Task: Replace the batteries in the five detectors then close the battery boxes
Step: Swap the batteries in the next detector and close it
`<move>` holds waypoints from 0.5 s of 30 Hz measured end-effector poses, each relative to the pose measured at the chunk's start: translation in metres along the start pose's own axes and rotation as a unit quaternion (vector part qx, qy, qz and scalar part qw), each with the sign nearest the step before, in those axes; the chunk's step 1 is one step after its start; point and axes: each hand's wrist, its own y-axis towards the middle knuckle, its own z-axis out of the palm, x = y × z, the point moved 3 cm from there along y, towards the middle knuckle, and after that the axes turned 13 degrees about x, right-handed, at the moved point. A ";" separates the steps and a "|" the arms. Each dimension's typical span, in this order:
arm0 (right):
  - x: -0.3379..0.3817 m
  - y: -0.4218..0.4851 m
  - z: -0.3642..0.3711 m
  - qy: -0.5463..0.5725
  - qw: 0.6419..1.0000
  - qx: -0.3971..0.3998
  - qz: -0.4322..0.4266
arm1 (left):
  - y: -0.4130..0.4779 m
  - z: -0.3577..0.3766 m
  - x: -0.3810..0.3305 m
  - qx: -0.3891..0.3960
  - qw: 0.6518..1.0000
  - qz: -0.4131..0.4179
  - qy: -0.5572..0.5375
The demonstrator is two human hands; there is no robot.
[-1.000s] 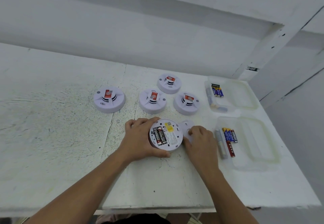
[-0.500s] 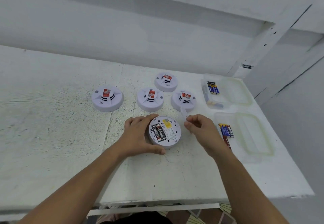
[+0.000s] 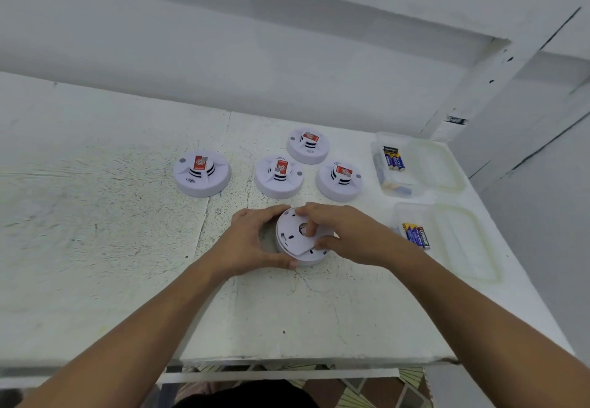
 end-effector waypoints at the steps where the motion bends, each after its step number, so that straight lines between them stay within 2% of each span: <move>1: 0.001 0.001 -0.001 -0.010 1.000 0.012 -0.001 | 0.000 0.000 0.001 0.000 1.000 0.000 0.002; 7: 0.001 0.003 -0.002 -0.030 0.999 0.037 0.001 | 0.003 -0.001 0.003 -0.005 1.000 0.006 0.010; 15: -0.002 0.001 0.003 -0.013 0.999 0.028 -0.025 | 0.003 -0.002 0.000 -0.013 1.000 0.020 0.015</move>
